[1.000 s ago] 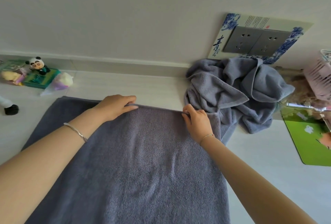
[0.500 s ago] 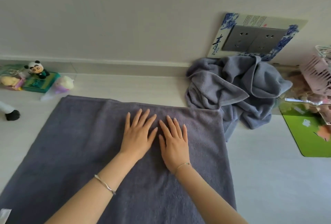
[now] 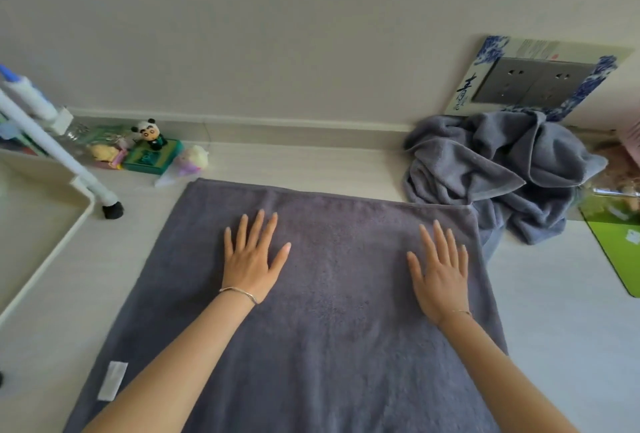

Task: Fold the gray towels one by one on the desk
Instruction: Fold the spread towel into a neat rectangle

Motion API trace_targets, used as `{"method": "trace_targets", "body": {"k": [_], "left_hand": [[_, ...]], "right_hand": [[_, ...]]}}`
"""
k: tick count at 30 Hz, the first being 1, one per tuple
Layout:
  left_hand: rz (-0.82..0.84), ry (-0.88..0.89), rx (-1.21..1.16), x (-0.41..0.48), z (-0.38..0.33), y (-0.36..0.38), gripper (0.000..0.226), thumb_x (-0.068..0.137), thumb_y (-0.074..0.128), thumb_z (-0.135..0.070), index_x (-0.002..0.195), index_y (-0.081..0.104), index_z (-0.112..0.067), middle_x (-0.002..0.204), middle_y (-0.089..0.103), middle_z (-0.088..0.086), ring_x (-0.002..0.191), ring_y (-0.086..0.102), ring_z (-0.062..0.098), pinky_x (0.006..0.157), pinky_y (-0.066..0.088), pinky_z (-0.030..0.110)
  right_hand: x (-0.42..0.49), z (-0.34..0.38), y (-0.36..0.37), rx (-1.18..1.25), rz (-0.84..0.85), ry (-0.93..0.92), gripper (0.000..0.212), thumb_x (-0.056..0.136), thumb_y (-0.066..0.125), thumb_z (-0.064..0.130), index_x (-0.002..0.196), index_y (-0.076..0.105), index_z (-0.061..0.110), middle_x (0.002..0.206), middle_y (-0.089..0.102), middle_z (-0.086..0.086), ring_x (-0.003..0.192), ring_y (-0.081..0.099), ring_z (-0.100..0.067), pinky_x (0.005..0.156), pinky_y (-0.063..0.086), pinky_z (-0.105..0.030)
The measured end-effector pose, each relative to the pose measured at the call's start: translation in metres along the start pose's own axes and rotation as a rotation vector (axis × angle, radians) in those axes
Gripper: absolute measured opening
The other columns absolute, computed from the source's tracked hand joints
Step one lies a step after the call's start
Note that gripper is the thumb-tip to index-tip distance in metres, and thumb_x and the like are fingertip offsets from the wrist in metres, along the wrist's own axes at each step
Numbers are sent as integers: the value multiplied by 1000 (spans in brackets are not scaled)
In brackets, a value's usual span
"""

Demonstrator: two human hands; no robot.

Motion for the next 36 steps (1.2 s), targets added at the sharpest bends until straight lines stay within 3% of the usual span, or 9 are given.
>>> {"method": "trace_targets", "body": {"k": [6,10,15,18,22,24,29,33,36], "left_hand": [[-98,-403,-86,-21,112,-36,71,93,51,-43,147,26,-3,149,31,22,136,29,40,112,21,51],[-78,-555,-119,-26,158,-55,71,89,56,-44,142,33,-2,138,41,23,125,37,39,101,33,46],[6,-456,-361,-9,169,-57,39,88,64,-33,111,56,-2,112,63,17,102,58,35,81,46,39],[171,-452,-240,-26,178,-52,33,88,62,-35,94,55,-3,105,64,17,96,59,34,77,46,36],[342,-476,-290,-47,205,-45,55,82,70,-35,123,48,-6,127,55,9,114,54,28,89,43,32],[219,-462,-389,-39,208,-53,59,82,70,-35,127,45,-7,126,55,9,113,54,28,86,44,32],[-227,-203,-333,-12,196,-91,27,82,70,-26,94,57,-6,95,54,10,88,52,28,70,47,40],[-411,17,-131,-11,178,-105,24,72,79,-12,79,57,-6,83,52,11,73,53,31,58,45,37],[-530,125,-141,-17,170,-115,16,82,66,-18,83,51,-12,82,50,7,73,48,24,63,40,31]], "right_hand": [[19,158,28,221,130,-255,47,98,44,37,142,37,22,156,20,1,146,12,-20,119,7,-37],[55,225,39,262,185,-305,49,96,46,41,140,39,20,150,32,-2,139,27,-22,115,17,-36],[75,260,64,185,266,-270,52,91,54,45,136,43,21,137,43,-3,128,39,-24,111,24,-37],[58,263,71,188,219,-297,48,86,60,44,129,48,24,129,44,-1,123,39,-22,112,22,-36],[45,290,78,96,306,-377,47,81,65,38,124,51,26,124,46,-2,119,38,-24,108,22,-33],[51,308,79,21,387,-395,48,78,64,36,123,50,26,124,48,-3,119,38,-25,105,24,-33],[64,324,87,-29,506,-339,42,86,52,53,116,53,22,120,55,-3,119,42,-26,97,27,-35],[66,326,80,-95,346,-400,29,92,52,42,109,55,18,114,56,-5,113,44,-26,96,28,-35],[57,333,68,5,158,-527,19,91,57,33,100,56,16,102,57,-3,101,49,-24,86,29,-31]]}}
Point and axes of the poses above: each hand's wrist, its own x-axis towards the middle knuckle, its own y-axis out of the palm, z = x × y, the point moved 8 cm from there along x, towards the middle knuckle
